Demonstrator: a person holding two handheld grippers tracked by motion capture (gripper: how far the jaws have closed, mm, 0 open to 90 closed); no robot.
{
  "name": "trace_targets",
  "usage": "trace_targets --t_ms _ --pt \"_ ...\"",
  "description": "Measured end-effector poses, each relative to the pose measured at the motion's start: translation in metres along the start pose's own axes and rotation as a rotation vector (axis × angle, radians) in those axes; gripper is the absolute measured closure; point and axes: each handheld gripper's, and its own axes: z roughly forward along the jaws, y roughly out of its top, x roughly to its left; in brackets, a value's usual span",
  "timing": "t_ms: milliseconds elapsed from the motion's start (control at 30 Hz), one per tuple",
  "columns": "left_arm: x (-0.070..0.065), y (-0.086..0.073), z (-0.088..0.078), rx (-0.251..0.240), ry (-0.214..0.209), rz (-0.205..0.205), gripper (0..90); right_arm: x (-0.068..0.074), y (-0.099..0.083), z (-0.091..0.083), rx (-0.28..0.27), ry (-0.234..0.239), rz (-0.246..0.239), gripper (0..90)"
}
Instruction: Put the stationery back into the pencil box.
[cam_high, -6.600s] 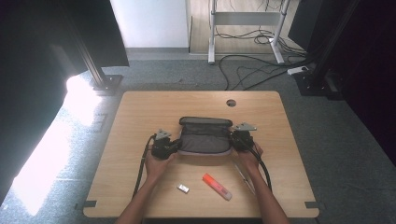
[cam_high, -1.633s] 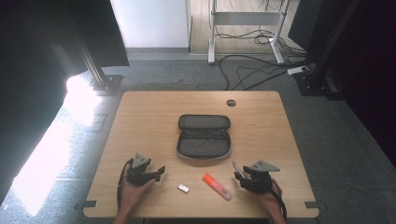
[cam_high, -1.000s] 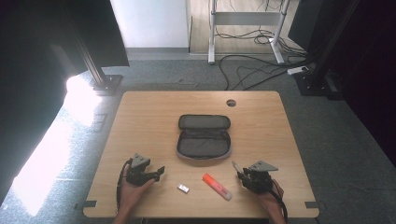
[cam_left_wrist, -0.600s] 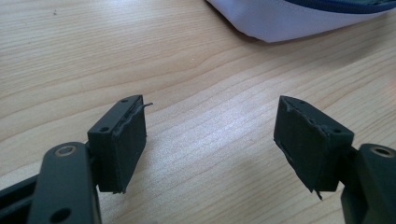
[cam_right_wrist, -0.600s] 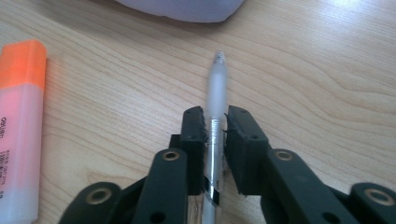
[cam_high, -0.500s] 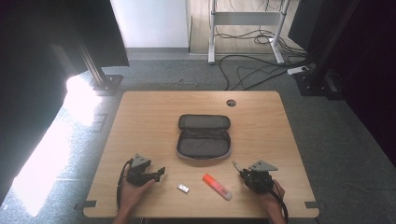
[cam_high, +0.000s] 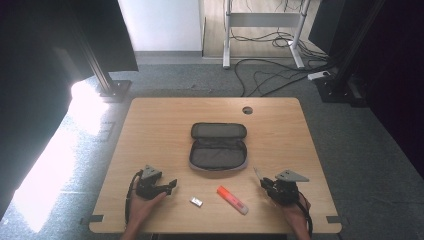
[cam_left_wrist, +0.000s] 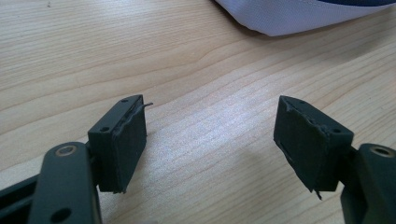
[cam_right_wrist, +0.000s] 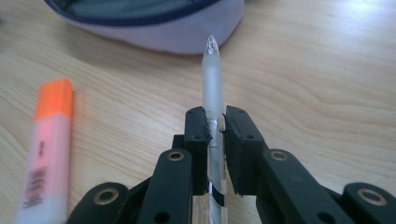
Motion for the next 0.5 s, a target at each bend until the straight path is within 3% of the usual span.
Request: trace_targets --t_ms 267,500 --pt "0.001 0.0 0.001 0.001 -0.008 0.001 26.5 -0.008 0.01 -0.016 -0.088 0.015 0.042 78.5" --pt "0.001 0.001 0.002 0.01 -0.014 0.005 26.5 -0.005 0.011 -0.01 -0.085 0.019 0.032 78.6"
